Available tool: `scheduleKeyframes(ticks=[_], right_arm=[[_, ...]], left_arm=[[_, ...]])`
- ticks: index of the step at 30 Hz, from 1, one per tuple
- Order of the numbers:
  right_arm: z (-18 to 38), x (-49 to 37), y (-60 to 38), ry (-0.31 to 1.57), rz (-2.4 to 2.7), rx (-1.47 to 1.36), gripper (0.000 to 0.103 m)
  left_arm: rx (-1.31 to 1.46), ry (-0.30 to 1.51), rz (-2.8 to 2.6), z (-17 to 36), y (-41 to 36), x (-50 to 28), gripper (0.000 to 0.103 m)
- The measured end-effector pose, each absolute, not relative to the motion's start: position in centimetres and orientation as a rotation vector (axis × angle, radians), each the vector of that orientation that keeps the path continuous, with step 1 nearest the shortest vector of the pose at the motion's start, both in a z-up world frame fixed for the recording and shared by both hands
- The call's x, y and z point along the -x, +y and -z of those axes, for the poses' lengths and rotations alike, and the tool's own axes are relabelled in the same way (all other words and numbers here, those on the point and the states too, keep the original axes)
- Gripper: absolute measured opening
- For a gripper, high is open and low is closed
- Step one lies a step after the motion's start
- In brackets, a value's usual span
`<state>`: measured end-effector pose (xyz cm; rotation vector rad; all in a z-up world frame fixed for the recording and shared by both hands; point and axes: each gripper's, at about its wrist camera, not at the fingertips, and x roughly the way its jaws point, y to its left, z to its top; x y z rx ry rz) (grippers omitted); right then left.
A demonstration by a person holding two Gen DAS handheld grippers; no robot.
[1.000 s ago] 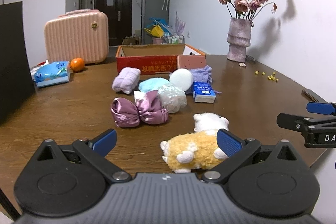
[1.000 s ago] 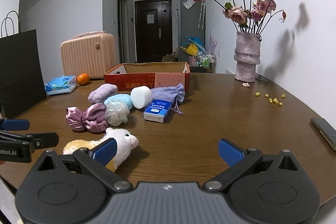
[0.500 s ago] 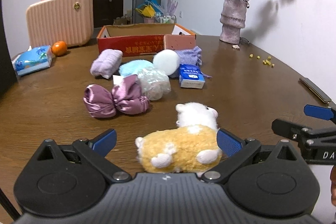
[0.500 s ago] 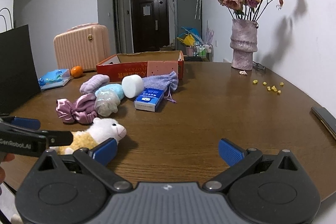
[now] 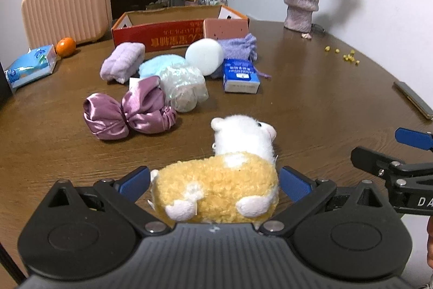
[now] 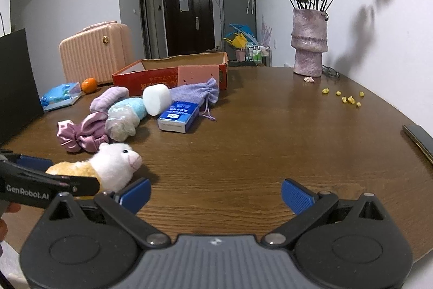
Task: Organize soft objects
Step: 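Move the left tool to the plush sheep and close on it, then carry the sheep toward the box while the right tool grasps the clear plastic bag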
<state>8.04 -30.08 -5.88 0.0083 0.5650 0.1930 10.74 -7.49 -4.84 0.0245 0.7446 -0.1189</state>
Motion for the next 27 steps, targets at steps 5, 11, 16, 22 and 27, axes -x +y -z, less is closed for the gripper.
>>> scheduleKeyframes(ticks=[5, 11, 16, 22, 27], right_arm=[[6.3, -8.6, -30.2, 0.578, -0.197, -0.015, 0.103], [6.6, -8.9, -30.1, 0.587, -0.202, -0.014, 0.103], [6.6, -9.0, -29.8, 0.589, -0.204, -0.007, 0.103], [6.4, -8.9, -29.1, 0.586, -0.208, 0.008, 0.103], [6.1, -8.9, -28.8, 0.581, -0.218, 0.018, 0.103]], left_arm=[[-0.014, 0.781, 0.110, 5.8, -7.5, -11.5, 0.103], [-0.015, 0.790, 0.108, 6.3, -7.6, -11.8, 0.103], [0.014, 0.775, 0.127, 6.4, -7.1, -11.7, 0.099], [0.028, 0.740, 0.137, 5.9, -6.6, -11.1, 0.097], [0.032, 0.682, 0.121, 4.9, -5.8, -10.4, 0.097]])
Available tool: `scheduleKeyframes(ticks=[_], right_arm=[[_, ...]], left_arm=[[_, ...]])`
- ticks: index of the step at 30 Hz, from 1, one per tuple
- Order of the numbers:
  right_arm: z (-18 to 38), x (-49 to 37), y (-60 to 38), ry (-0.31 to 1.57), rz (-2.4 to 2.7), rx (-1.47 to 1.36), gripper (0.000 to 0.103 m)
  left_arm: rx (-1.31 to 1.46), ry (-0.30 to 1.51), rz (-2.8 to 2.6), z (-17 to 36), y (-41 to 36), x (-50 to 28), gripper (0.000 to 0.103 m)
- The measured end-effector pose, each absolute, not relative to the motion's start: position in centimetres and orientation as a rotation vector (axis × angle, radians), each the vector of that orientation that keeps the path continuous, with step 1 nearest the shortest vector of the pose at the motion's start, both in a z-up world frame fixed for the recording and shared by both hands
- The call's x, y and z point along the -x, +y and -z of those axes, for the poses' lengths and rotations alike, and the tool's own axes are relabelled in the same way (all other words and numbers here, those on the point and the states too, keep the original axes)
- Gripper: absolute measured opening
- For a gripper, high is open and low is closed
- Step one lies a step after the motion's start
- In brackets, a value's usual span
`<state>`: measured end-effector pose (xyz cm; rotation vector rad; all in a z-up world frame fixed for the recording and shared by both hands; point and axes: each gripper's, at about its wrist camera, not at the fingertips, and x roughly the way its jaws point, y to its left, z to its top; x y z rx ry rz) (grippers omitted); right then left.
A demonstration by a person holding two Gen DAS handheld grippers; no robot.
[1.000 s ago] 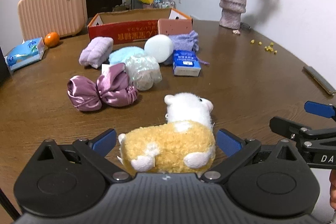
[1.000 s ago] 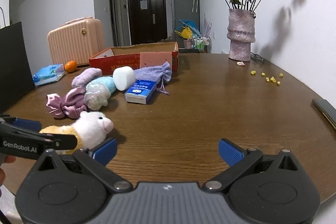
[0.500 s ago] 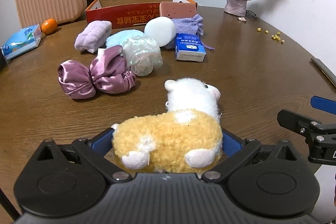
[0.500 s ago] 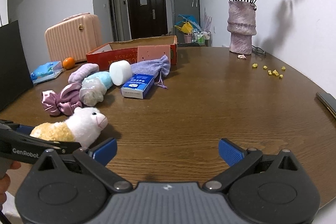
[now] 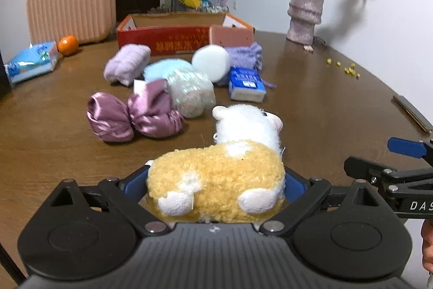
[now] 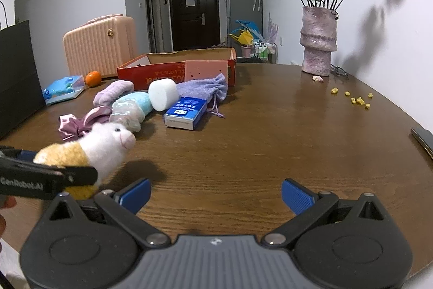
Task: Organize soft objects
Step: 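Carry the sheep toward the box while the right tool grasps the clear plastic bag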
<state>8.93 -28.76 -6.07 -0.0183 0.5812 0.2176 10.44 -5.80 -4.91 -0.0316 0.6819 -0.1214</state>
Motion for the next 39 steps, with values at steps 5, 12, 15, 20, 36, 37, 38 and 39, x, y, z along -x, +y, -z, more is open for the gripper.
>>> scheduleKeyframes(ticks=[5, 12, 15, 20, 36, 37, 38, 39], right_arm=[[5.8, -9.2, -27.8, 0.572, -0.232, 0.037, 0.103], [5.2, -9.9, -26.1, 0.556, -0.264, 0.068, 0.103], [5.0, -10.5, -25.1, 0.549, -0.277, 0.082, 0.103], [4.8, -11.7, -23.9, 0.544, -0.305, 0.086, 0.103], [4.9, -17.6, -18.8, 0.539, -0.396, 0.095, 0.098], [4.9, -18.1, -18.5, 0.540, -0.401, 0.095, 0.097], [5.1, -18.6, -18.2, 0.542, -0.404, 0.094, 0.097], [5.1, -19.0, -17.9, 0.545, -0.403, 0.093, 0.096]], left_arm=[[0.046, 0.611, 0.093, 3.7, -4.5, -9.7, 0.097], [0.065, 0.536, 0.035, 2.3, -2.1, -9.1, 0.097], [0.069, 0.515, 0.011, 2.0, -1.1, -9.0, 0.097], [0.077, 0.483, -0.029, 1.5, 0.6, -9.2, 0.097], [0.098, 0.435, -0.108, 1.6, 4.6, -11.6, 0.097], [0.099, 0.434, -0.110, 1.6, 4.8, -11.7, 0.097], [0.100, 0.434, -0.111, 1.6, 4.9, -11.9, 0.097], [0.100, 0.433, -0.112, 1.6, 5.1, -12.1, 0.097]])
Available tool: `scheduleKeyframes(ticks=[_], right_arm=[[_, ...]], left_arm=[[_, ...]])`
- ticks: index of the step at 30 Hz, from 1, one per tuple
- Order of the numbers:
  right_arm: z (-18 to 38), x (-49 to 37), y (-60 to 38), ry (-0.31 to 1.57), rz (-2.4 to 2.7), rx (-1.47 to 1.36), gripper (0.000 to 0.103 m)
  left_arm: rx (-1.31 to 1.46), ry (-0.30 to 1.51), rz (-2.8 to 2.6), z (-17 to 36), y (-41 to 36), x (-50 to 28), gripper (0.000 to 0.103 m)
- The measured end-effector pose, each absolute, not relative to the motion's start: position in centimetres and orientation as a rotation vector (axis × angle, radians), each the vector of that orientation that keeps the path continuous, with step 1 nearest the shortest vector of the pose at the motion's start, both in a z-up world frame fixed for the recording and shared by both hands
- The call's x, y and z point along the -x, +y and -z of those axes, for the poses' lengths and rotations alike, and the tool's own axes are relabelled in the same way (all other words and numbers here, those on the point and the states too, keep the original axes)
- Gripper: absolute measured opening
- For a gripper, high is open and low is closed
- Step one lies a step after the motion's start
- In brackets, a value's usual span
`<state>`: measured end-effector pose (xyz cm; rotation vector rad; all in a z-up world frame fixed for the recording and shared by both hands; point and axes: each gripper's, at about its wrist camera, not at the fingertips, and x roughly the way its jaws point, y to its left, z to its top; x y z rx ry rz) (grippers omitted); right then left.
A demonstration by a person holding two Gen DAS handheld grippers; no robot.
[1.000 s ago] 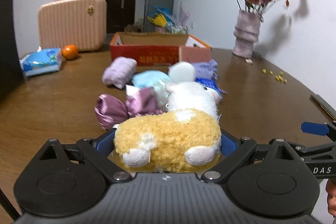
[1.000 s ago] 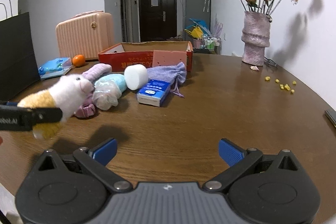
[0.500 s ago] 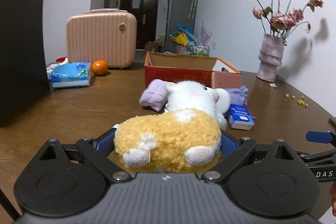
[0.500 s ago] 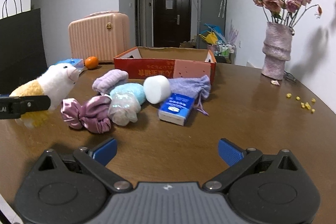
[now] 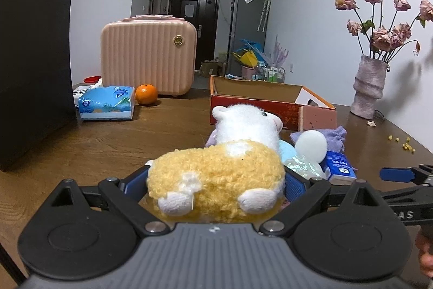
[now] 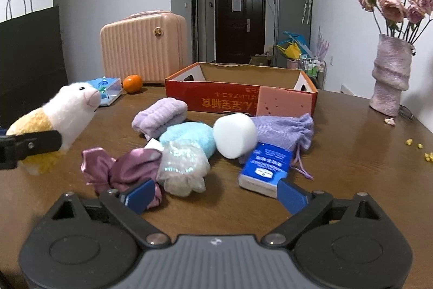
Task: Organize soft objects
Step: 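Carry the sheep toward the box while the right tool grasps the clear plastic bag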
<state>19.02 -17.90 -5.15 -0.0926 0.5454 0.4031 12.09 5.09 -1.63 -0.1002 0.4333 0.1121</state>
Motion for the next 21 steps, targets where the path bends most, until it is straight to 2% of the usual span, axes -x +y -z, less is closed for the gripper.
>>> scheduleKeyframes(ticks=[5, 7, 11, 13, 14, 16, 18, 21], right_arm=[[5.7, -21.4, -16.6, 0.556, -0.409, 0.083, 0.095], [5.9, -22.1, -16.1, 0.563, -0.418, 0.072, 0.087], [6.5, -23.9, -15.3, 0.583, -0.433, 0.056, 0.081], [7.0, -24.6, -15.0, 0.602, -0.444, 0.043, 0.066], [7.1, -24.9, -14.9, 0.613, -0.460, 0.036, 0.062], [7.5, -25.3, -14.6, 0.636, -0.494, 0.025, 0.047], [7.7, -25.4, -14.3, 0.649, -0.515, 0.023, 0.037], [7.7, -25.0, -14.1, 0.637, -0.521, 0.041, 0.032]], left_arm=[[0.106, 0.435, -0.116, 1.7, 5.7, -12.9, 0.098], [0.113, 0.436, -0.117, 1.8, 5.9, -13.1, 0.098], [0.117, 0.437, -0.126, 1.8, 6.2, -13.5, 0.098], [0.118, 0.438, -0.128, 1.8, 6.3, -13.7, 0.098], [0.118, 0.438, -0.130, 1.8, 6.3, -13.8, 0.098], [0.118, 0.439, -0.132, 1.8, 6.4, -14.0, 0.098], [0.120, 0.440, -0.133, 1.8, 6.5, -14.2, 0.098], [0.127, 0.443, -0.137, 1.8, 6.6, -14.4, 0.098]])
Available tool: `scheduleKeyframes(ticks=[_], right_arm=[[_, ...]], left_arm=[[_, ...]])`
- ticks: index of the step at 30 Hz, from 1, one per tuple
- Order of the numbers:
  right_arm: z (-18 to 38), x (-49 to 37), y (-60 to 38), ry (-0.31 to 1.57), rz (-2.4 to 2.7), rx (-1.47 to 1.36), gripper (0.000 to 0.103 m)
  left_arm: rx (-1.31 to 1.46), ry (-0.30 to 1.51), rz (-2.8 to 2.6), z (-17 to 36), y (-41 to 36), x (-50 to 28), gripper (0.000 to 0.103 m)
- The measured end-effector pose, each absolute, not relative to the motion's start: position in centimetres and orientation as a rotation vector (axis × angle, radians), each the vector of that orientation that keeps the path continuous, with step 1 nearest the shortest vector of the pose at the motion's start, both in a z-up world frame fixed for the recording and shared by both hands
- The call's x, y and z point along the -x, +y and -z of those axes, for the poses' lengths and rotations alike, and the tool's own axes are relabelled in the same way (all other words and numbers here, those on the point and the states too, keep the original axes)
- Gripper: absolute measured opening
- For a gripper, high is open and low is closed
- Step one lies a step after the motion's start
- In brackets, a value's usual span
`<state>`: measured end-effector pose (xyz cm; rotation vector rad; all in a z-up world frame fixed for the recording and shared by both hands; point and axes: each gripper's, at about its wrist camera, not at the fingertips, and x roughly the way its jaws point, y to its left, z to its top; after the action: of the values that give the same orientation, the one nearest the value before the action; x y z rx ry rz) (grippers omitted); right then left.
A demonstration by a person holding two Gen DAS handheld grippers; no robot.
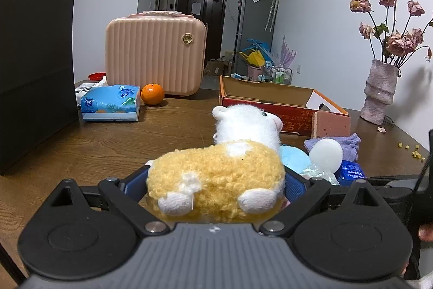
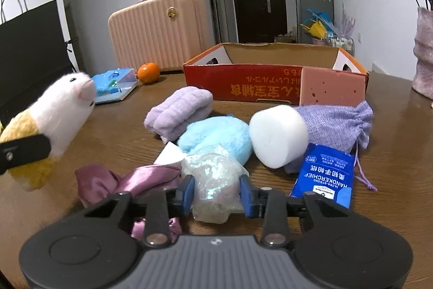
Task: Organize soft objects
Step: 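Carry the sheep toward the box while the right tool grasps the clear plastic bag, then lower the sheep and the plastic bag into the cardboard box and open both tools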
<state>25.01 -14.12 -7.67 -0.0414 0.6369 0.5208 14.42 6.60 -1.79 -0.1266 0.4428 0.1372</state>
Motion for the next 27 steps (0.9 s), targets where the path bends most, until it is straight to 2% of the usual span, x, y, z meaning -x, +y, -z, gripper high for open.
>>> scheduleKeyframes(ticks=[13, 27], right_arm=[[5.7, -23.8, -16.2, 0.567, -0.495, 0.023, 0.021], [2.2, -23.9, -18.8, 0.435, -0.435, -0.025, 0.020]], left_arm=[[0.127, 0.427, -0.147, 1.0, 6.5, -14.9, 0.098], [0.105, 0.366, -0.142, -1.7, 6.2, -16.4, 0.098]])
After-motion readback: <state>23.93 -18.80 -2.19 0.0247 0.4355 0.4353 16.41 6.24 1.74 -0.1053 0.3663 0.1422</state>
